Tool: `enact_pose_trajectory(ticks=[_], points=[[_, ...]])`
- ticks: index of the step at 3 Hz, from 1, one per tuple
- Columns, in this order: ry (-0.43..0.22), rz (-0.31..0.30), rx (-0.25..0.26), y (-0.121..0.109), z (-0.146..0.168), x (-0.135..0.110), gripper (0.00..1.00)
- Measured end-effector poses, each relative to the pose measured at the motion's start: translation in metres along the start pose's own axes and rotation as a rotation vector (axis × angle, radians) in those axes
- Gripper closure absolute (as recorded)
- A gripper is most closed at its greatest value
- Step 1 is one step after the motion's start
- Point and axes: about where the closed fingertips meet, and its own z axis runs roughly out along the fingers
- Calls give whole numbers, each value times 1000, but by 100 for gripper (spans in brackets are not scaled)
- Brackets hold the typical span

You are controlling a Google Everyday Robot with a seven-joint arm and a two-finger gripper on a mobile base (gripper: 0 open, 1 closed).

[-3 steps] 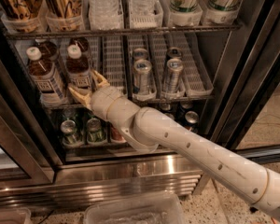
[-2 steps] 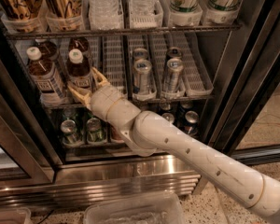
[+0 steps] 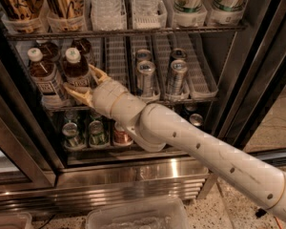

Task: Pick blue plastic bottle from middle shelf of fridge

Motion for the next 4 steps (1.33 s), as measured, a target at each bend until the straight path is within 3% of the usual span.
enact_pose_trajectory(ticks=[1, 4], points=[[46, 7, -72, 3, -6, -15, 100], [120, 92, -191, 38, -53, -36, 100]])
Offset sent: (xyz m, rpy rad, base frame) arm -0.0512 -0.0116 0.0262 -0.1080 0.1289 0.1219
